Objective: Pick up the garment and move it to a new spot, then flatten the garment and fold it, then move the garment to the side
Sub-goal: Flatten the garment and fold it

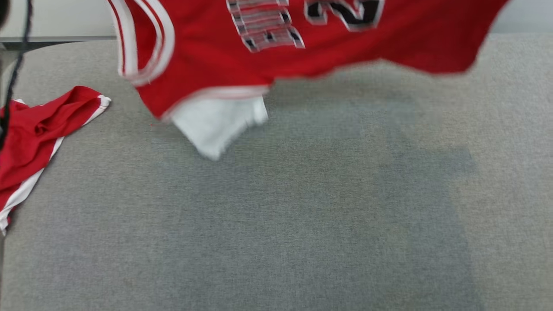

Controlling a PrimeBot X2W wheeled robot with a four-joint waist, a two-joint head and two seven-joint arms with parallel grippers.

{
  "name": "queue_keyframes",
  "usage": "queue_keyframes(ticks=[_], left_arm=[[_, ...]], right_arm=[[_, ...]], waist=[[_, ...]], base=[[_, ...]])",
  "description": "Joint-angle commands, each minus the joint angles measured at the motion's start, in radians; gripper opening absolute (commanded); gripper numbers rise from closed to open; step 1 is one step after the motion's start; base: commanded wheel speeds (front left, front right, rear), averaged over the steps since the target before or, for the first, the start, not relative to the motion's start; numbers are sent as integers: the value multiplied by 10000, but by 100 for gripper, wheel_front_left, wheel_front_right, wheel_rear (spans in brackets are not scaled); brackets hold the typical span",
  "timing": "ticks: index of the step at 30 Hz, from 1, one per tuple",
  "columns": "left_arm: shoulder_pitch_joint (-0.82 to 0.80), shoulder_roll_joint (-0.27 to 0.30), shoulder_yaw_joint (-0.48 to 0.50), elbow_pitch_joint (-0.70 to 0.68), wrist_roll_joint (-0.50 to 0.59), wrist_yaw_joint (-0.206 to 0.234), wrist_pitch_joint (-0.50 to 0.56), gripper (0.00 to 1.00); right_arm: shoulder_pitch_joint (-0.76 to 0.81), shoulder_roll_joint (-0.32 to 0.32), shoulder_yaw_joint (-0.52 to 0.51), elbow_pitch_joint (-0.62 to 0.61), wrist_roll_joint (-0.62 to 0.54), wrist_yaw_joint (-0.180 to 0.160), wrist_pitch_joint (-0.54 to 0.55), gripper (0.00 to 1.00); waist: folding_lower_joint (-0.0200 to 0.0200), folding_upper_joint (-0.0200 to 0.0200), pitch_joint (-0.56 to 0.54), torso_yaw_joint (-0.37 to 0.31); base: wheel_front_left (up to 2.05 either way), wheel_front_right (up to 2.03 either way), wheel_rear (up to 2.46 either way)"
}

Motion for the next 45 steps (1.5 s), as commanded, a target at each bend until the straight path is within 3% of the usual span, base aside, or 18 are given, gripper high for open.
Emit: queue_keyframes(ticks=[1,7,13,16,21,29,36,45], left_arm=[[-257,-4,51,151,52,-31,-101,0],[-1040,-502,-156,2452,-113,-70,-604,0],[-65,-1238,-659,4397,-905,-80,-672,0],[446,-1544,-1018,4904,-1305,-79,-694,0],[1192,-1573,-1210,5007,-1698,-81,-705,0],[2781,-1375,-428,3737,-1079,-48,-712,0],[6205,-1565,951,1298,-129,230,-710,0],[10915,-1389,1689,-1803,630,799,-700,0]], right_arm=[[-193,29,48,202,6,-3,-149,0],[-1860,503,1079,3208,-21,-3,-1144,0],[-2028,835,2241,5735,226,-4,-1607,0],[-1824,988,2549,6585,435,-2,-1788,0],[-1346,1048,2814,7186,952,-4,-1974,0],[774,506,2628,5971,1002,-4,-2006,0],[4473,413,2431,4082,923,-5,-2003,0],[8227,304,1787,2010,940,-5,-2003,0]], waist=[[0,0,136,-138],[0,0,535,-149],[0,0,1161,28],[0,0,1539,134],[0,0,2035,195],[0,0,1581,284],[0,0,213,246],[0,0,-1379,109]], base=[[0,0,0],[0,0,0],[0,0,0],[0,0,0],[0,0,0],[0,0,0],[0,0,0],[0,0,0]])
